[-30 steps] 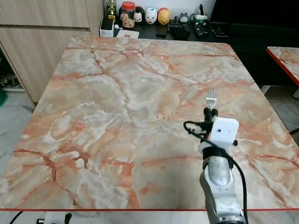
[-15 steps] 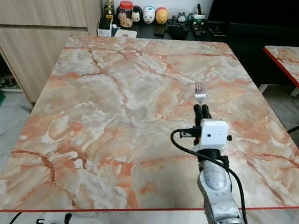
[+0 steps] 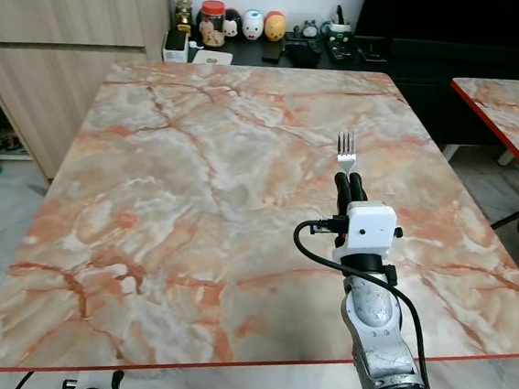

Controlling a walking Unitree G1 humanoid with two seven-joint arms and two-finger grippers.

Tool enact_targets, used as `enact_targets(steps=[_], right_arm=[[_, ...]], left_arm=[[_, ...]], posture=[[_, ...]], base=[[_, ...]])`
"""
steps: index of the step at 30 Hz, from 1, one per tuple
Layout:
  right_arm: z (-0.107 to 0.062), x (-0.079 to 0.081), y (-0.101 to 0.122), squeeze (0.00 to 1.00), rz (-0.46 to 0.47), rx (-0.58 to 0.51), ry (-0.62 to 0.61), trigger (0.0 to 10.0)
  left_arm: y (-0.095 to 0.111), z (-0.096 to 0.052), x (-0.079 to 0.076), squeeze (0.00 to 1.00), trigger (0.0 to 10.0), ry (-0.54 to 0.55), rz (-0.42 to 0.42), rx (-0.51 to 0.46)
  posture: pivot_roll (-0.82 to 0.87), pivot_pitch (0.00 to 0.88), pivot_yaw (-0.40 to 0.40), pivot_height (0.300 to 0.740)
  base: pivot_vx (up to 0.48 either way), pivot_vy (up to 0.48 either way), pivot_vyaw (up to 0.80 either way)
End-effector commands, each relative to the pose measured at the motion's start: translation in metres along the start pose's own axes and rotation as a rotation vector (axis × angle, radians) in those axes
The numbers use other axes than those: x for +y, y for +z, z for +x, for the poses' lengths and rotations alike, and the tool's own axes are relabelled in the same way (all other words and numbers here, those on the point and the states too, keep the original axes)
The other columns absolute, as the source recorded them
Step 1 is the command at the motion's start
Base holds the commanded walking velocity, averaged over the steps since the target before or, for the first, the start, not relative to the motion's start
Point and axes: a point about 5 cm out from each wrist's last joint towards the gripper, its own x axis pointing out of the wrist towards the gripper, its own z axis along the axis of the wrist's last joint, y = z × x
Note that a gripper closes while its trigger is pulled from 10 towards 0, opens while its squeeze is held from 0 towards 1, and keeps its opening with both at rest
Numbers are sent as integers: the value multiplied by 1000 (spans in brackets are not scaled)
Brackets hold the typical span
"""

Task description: Setting the table

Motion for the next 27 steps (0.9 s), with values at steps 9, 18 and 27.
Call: enact_targets(steps=[9, 18, 27], right_arm=[[5, 5, 10, 0, 14, -51, 5, 10000], [5, 6, 10, 0, 15, -57, 0, 10000], [5, 5, 10, 0, 15, -62, -13, 10000]], left_arm=[[-7, -1, 1, 0, 10000, -3, 26, 30], [-8, -2, 3, 0, 10000, 1, 38, 37], [-9, -2, 5, 0, 10000, 10, 55, 41]], posture=[[-14, 0, -8, 740], [-22, 0, 2, 740], [-31, 0, 2, 740]], base=[[0, -301, 0], [0, -331, 0], [0, -334, 0]])
